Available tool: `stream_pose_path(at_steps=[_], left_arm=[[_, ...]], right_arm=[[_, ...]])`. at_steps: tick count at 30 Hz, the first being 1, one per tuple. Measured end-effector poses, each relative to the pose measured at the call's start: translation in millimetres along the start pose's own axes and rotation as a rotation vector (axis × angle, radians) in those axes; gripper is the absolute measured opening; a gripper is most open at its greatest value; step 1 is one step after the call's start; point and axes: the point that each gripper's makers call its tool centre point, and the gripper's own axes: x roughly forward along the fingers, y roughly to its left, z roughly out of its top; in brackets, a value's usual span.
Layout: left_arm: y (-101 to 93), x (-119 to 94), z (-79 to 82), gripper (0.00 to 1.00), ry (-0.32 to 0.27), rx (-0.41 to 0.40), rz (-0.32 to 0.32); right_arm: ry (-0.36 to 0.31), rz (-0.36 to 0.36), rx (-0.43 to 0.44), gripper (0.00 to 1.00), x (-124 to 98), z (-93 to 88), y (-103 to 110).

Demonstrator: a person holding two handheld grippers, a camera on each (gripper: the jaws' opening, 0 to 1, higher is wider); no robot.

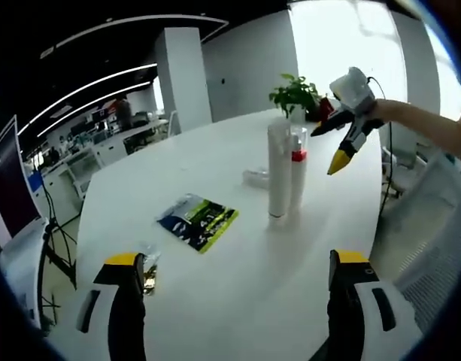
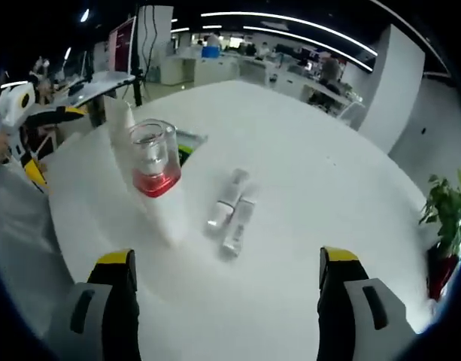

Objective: Arrange the skincare products in the storage area until every visible bottle or jar stands upright without overlapping.

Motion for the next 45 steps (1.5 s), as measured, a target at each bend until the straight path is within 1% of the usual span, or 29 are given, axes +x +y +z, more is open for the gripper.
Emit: stream_pose_path(at_steps=[1,3,6,8,10,11,13,15,17,19,21,25,30,34,38,40,42,45], left_arm=[[-3.0,0,0.9,0.99,-0.004,0.002,-0.011],[-4.4,0,0.1,0.99,0.001,0.023,-0.015],[-3.9,0,-1.1,0.99,0.009,0.027,-0.015],[-2.1,0,-0.1,0.99,0.002,0.018,-0.013],[-0.9,-1,3.1,0.99,-0.012,0.008,-0.009],[-0.5,-1,3.9,0.99,-0.015,0.008,-0.007],[0.0,-2,4.1,0.99,-0.012,0.005,-0.001],[-0.7,-2,4.6,0.99,-0.015,-0.001,-0.003],[-0.8,-2,7.6,0.99,-0.032,-0.014,-0.004],[-0.4,-2,8.4,0.99,-0.040,-0.022,-0.009],[2.1,-2,6.7,0.99,-0.036,-0.024,-0.006],[3.9,-2,7.9,0.99,-0.046,-0.034,-0.005],[5.3,-2,7.7,0.99,-0.046,-0.036,0.000],[5.8,-1,8.0,0.99,-0.049,-0.042,-0.002],[4.9,-1,7.1,0.99,-0.044,-0.039,-0.003],[4.6,0,6.8,0.99,-0.042,-0.039,-0.003],[5.4,0,6.6,0.99,-0.041,-0.040,0.002],[6.0,0,6.3,0.99,-0.041,-0.044,0.002]], right_arm=[[0.007,0.001,0.000,1.00,2,-0.7,-1],[0.018,-0.005,-0.002,1.00,6,-2.9,-5],[0.037,-0.012,0.012,1.00,11,-6.9,-10],[0.039,-0.020,0.019,1.00,16,-7.1,-18],[0.047,-0.024,0.028,1.00,19,-9.4,-19],[0.043,-0.029,0.033,1.00,20,-9.3,-20],[0.055,-0.030,0.044,1.00,25,-11.1,-23],[0.056,-0.039,0.059,1.00,30,-10.5,-29],[0.055,-0.045,0.066,1.00,34,-9.5,-32],[0.069,-0.047,0.068,0.99,39,-10.8,-35],[0.079,-0.048,0.062,0.93,44,-10.8,-38],[0.098,-0.038,0.087,0.88,49,-12.3,-36],[0.126,-0.040,0.062,0.75,59,-15.8,-41],[0.123,-0.018,0.079,0.64,63,-16.2,-36],[0.140,0.007,0.081,0.55,68,-18.7,-30],[0.141,0.038,0.091,0.49,70,-19.1,-24],[0.145,0.055,0.097,0.46,74,-19.9,-22],[0.162,0.066,0.079,0.44,79,-21.2,-18]])
